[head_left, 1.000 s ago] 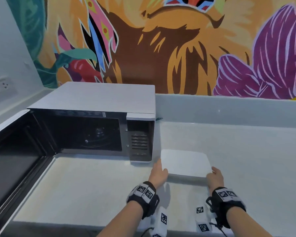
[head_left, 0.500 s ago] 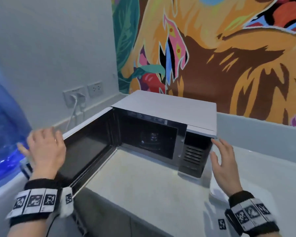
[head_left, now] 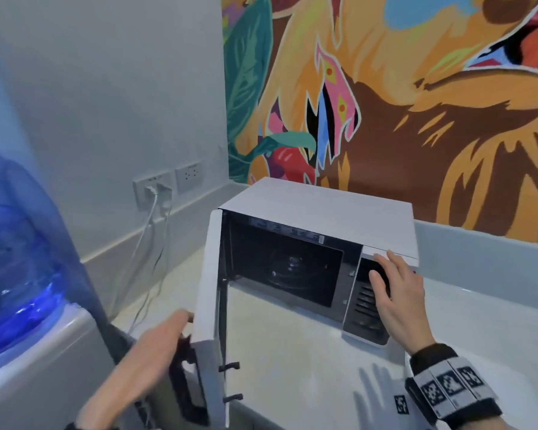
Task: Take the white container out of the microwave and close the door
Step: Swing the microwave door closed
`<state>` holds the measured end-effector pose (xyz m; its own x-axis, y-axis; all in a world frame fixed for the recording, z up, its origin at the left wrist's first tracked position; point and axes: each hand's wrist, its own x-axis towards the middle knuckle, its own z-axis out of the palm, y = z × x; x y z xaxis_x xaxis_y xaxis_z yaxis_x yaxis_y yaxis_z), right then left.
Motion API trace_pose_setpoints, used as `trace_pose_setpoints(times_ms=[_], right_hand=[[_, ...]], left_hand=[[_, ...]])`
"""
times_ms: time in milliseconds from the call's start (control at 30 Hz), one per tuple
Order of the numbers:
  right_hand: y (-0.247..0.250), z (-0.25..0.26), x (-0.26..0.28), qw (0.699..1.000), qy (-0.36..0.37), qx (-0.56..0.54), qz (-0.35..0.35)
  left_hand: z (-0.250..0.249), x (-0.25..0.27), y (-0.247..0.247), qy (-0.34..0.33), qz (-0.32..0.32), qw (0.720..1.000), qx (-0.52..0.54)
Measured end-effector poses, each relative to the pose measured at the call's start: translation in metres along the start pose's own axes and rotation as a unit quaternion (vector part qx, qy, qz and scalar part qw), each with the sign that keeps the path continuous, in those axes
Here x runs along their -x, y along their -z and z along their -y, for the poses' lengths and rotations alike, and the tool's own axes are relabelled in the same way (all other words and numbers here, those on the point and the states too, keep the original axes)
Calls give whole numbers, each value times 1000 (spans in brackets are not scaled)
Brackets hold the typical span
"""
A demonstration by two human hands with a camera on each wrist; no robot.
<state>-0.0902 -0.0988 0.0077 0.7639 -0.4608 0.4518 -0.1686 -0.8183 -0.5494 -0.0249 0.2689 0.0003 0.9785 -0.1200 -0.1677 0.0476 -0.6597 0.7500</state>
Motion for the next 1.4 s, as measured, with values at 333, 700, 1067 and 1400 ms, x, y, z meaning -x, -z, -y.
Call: trace_pose_setpoints(times_ms=[333, 700, 1067, 1400], right_hand=[[7, 1, -33, 981, -77, 137, 111], [-26, -6, -43, 984, -104, 129, -67], [-40, -1, -47, 978, -128, 110, -125], [-48, 2, -50, 968, -134, 134, -163]], left_hand=[[-96, -26, -150, -272, 208, 934, 102], [-128, -89, -213, -342, 121, 931, 31], [-138, -90, -218, -344, 108, 932, 49], [-145, -95, -218, -343, 110, 932, 48]])
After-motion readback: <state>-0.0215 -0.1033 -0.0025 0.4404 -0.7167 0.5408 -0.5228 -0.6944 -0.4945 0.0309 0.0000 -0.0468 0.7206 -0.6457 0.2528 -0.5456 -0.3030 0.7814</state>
